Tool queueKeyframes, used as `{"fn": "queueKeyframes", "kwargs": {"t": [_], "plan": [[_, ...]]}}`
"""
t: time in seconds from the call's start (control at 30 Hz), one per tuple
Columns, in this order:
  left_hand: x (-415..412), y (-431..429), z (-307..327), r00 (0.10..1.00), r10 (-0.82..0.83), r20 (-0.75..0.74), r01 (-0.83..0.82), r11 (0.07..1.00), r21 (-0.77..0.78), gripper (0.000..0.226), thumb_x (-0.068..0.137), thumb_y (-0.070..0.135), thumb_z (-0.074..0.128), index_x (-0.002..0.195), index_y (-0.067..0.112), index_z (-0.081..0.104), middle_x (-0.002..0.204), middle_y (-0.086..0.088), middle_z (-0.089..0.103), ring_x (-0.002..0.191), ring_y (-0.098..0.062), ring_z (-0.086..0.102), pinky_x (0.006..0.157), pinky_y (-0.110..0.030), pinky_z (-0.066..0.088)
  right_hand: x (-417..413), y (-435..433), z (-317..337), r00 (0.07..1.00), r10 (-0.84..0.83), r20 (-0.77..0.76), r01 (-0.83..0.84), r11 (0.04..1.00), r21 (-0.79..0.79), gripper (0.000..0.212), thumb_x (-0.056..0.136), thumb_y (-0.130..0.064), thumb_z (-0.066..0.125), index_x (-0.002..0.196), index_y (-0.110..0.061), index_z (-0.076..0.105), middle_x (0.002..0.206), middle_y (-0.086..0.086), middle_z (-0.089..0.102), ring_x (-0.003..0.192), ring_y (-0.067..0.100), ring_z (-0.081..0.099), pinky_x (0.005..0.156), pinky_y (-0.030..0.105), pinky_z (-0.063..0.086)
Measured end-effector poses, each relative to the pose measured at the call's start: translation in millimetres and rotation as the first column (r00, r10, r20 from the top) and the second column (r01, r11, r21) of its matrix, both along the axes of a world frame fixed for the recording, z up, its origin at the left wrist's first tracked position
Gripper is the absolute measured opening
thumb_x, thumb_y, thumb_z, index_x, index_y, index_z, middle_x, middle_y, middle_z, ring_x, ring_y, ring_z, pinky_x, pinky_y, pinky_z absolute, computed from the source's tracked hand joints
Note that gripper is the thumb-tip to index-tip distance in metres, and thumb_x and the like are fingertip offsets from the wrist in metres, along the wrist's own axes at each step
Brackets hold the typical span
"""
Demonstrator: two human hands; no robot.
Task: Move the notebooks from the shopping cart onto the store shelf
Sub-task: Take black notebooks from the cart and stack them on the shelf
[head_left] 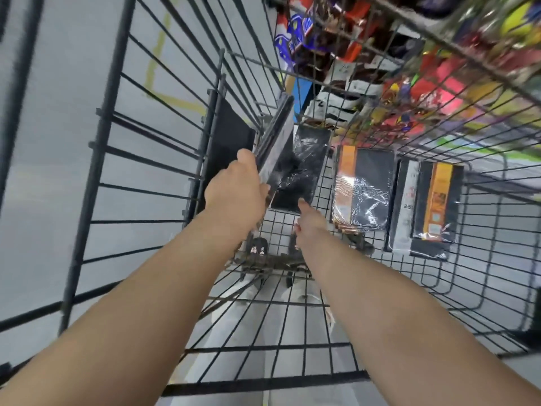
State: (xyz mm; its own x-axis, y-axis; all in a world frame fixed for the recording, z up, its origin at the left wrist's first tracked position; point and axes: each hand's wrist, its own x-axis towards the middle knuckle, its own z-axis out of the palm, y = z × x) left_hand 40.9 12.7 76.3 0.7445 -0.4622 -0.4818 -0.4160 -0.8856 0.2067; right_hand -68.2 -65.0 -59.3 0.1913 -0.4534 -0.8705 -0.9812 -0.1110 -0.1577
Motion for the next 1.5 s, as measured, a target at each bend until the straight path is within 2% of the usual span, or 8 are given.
{"fn": "queueKeyframes", "kwargs": {"t": [0.1,0.47,0.63,1.0,1.23,1.33,1.4,1.5], "plan": [[2,-1,25,0.999,-0.047,0.002,0.047,0.999,0.011,0.038,0.093,0.036,0.056,0.106,0.008,0.036,0.090,-0.010,0.058,0.078,-0.031,0.059,0.058,-0.035,0.037,-6,-16,25,0.742,-0.623,0.248,0.625,0.777,0.082,0.017,0.090,-0.031,0.057,0.100,-0.018,0.052,0.092,0.006,0.055,0.077,0.020,0.054,0.069,0.031,0.046],[-3,8,129,0.995,-0.102,0.016,0.103,0.986,-0.134,0.040,0.098,0.046,0.040,0.099,0.006,0.043,0.071,-0.005,0.051,0.056,-0.018,0.044,0.046,-0.031,0.029,-91,-61,192,0.881,-0.168,0.442,0.309,0.912,-0.270,0.019,0.088,-0.033,0.058,0.080,-0.018,0.051,0.072,0.004,0.056,0.077,0.029,0.056,0.067,0.035,0.041],[-21,-28,177,0.994,-0.110,0.013,0.110,0.954,-0.278,0.034,0.094,0.041,0.046,0.092,0.008,0.050,0.084,-0.008,0.051,0.082,-0.030,0.052,0.067,-0.033,0.035,-138,-85,255,0.851,-0.184,0.492,0.405,0.826,-0.391,0.034,0.089,-0.040,0.057,0.105,-0.010,0.058,0.092,0.010,0.064,0.089,0.030,0.060,0.081,0.040,0.047],[-159,-154,237,0.969,-0.227,0.094,0.240,0.798,-0.553,0.031,0.086,0.042,0.050,0.070,0.016,0.045,0.064,-0.001,0.049,0.070,-0.027,0.051,0.058,-0.033,0.034,-302,-163,339,0.488,-0.272,0.829,0.827,0.449,-0.339,0.033,0.087,-0.029,0.061,0.088,0.003,0.053,0.071,0.008,0.048,0.063,0.022,0.043,0.058,0.032,0.033],[-274,-226,225,0.964,-0.264,-0.020,0.187,0.731,-0.656,0.039,0.091,0.044,0.049,0.070,0.012,0.048,0.061,-0.001,0.046,0.063,-0.024,0.048,0.053,-0.032,0.031,-436,-228,336,0.449,-0.332,0.830,0.880,0.324,-0.347,0.028,0.087,-0.034,0.060,0.072,-0.012,0.050,0.075,0.016,0.060,0.073,0.031,0.059,0.070,0.039,0.049],[-304,-251,207,0.901,-0.201,-0.385,-0.123,0.733,-0.670,0.034,0.092,0.041,0.055,0.081,0.010,0.060,0.080,-0.007,0.061,0.073,-0.021,0.059,0.051,-0.027,0.049,-472,-250,330,0.207,-0.440,0.874,0.964,0.244,-0.106,0.025,0.090,-0.022,0.060,0.071,-0.012,0.047,0.080,0.012,0.058,0.081,0.026,0.061,0.067,0.026,0.057],[-318,-263,197,0.754,-0.124,-0.645,-0.385,0.712,-0.587,0.024,0.093,0.031,0.058,0.079,0.012,0.062,0.089,-0.011,0.066,0.069,-0.016,0.065,0.044,-0.021,0.052,-489,-266,327,-0.092,-0.518,0.851,0.963,0.171,0.208,0.018,0.091,-0.010,0.060,0.077,-0.009,0.049,0.091,0.015,0.058,0.086,0.026,0.060,0.069,0.026,0.055],[-332,-285,184,0.639,-0.133,-0.758,-0.425,0.760,-0.492,0.013,0.096,0.017,0.055,0.095,0.005,0.060,0.087,-0.009,0.066,0.051,-0.004,0.067,0.045,-0.017,0.053,-502,-297,325,-0.386,-0.642,0.663,0.822,0.087,0.563,0.014,0.088,0.000,0.061,0.098,0.000,0.053,0.099,0.016,0.062,0.086,0.025,0.063,0.064,0.024,0.057]]}}
